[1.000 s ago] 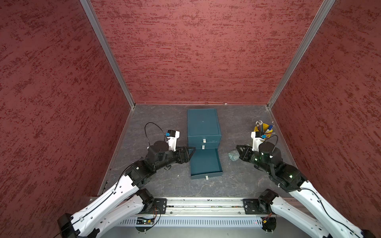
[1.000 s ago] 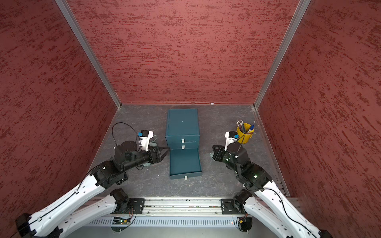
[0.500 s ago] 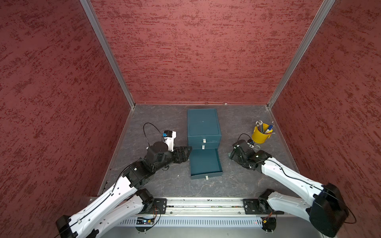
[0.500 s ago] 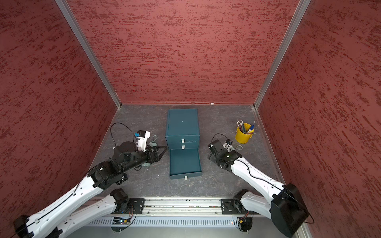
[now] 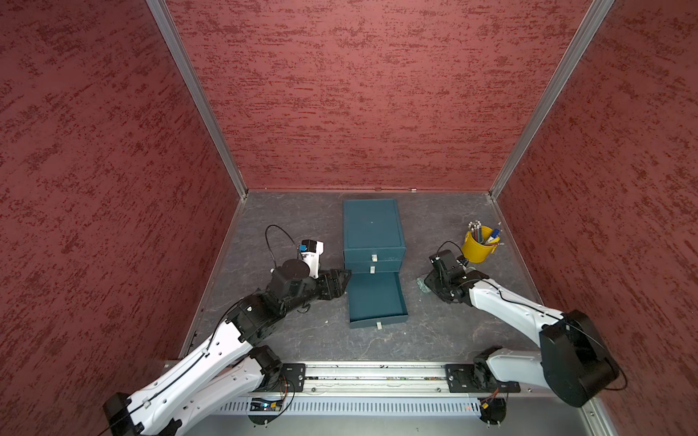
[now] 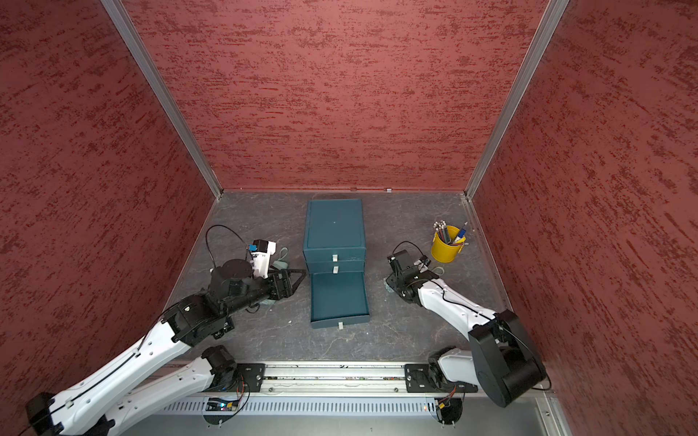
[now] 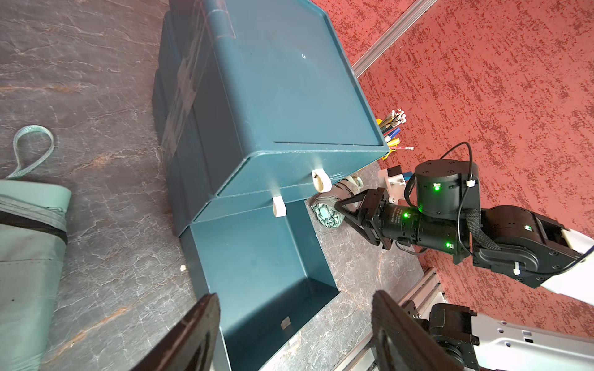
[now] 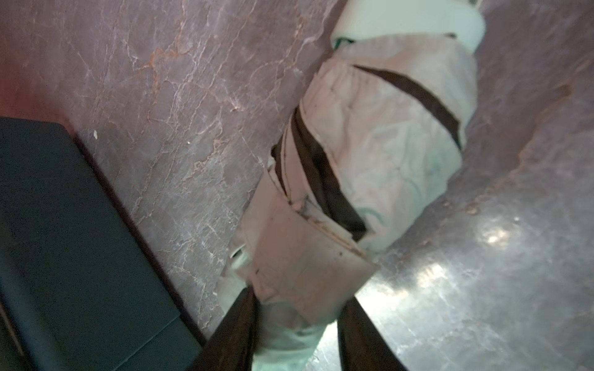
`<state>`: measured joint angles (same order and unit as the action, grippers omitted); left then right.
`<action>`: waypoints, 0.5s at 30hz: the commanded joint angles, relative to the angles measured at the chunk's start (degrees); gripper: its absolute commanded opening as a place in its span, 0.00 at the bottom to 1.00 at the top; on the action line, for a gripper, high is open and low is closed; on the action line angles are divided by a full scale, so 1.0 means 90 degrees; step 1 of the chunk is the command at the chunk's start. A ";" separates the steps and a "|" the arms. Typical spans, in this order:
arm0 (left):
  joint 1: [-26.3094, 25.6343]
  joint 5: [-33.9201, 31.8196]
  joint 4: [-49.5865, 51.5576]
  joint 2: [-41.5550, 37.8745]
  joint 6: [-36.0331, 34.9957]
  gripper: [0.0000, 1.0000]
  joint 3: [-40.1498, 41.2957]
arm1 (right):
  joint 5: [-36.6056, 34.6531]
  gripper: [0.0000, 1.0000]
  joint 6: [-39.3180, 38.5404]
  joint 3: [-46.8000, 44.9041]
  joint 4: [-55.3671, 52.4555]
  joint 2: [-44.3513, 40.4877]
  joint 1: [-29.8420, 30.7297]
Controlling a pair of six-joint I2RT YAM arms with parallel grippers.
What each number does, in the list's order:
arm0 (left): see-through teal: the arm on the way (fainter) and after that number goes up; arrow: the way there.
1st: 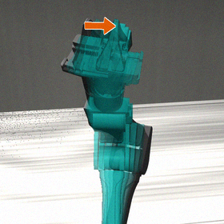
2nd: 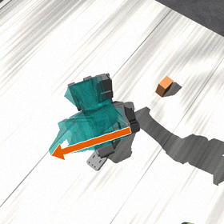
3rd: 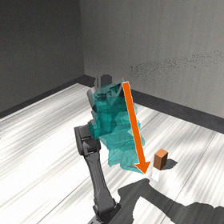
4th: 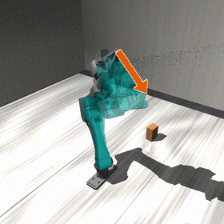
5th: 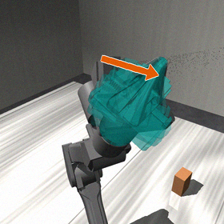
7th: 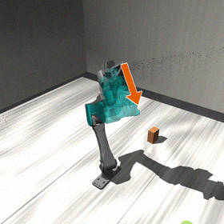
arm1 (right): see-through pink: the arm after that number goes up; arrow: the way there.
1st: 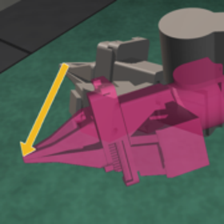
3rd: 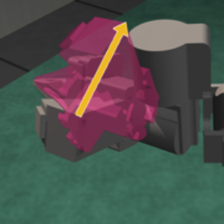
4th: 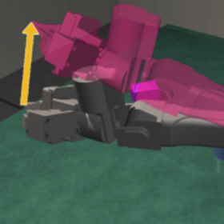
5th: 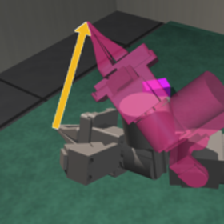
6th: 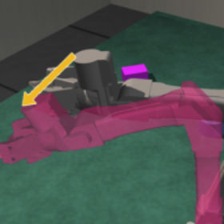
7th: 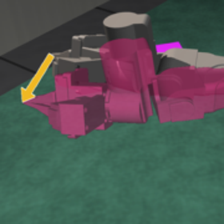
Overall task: Place the umbrella in the drawer by color
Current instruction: Pick up the umbrella from the center of the board.
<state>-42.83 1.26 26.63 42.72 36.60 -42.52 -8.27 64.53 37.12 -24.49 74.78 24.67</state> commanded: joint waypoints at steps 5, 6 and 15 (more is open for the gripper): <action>-0.0012 0.0036 0.0134 -0.0008 -0.0079 0.76 -0.0083 | 0.0336 0.32 0.0196 -0.0347 0.0564 0.0230 -0.0133; -0.0017 0.0035 0.0125 -0.0013 -0.0087 0.76 -0.0089 | 0.0307 0.24 0.0165 -0.0346 0.0535 0.0229 -0.0141; -0.0017 0.0086 0.0198 -0.0060 -0.0265 0.76 -0.0252 | 0.0047 0.00 -0.0885 -0.0100 -0.0201 -0.0821 -0.0080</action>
<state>-42.83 1.39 28.25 42.74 36.07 -42.63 -6.52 62.13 35.20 -22.70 72.40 23.75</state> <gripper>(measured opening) 0.759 0.072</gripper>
